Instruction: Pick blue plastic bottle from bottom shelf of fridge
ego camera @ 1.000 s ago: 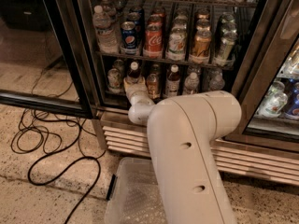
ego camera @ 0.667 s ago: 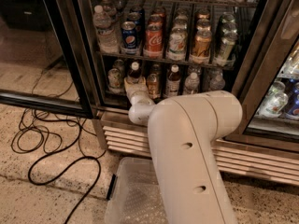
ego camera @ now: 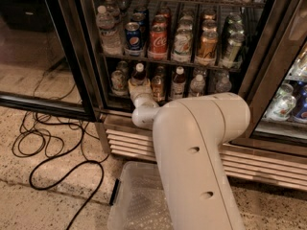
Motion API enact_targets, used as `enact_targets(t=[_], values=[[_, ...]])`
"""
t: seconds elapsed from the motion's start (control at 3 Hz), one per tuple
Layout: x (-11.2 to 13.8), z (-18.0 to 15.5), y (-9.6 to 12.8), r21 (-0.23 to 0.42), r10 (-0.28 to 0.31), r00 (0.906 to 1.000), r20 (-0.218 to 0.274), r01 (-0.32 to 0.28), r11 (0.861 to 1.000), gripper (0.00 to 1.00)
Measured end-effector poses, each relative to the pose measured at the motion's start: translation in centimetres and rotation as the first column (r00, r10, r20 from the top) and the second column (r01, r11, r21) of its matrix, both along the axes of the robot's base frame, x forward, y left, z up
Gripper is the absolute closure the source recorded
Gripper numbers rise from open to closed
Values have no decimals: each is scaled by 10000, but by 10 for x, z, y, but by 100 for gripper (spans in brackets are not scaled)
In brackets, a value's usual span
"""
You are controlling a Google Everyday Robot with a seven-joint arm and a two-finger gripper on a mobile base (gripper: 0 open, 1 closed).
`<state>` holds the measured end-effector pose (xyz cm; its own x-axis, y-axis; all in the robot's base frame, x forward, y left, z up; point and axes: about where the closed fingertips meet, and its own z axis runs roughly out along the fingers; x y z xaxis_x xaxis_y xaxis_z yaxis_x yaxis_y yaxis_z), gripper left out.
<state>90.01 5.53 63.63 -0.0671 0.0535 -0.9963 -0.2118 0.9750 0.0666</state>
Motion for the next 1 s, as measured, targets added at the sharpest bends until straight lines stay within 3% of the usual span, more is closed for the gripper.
enact_targets(t=[1.0], values=[[-5,8,-2,171,-134,9999,57,133,9998,100]])
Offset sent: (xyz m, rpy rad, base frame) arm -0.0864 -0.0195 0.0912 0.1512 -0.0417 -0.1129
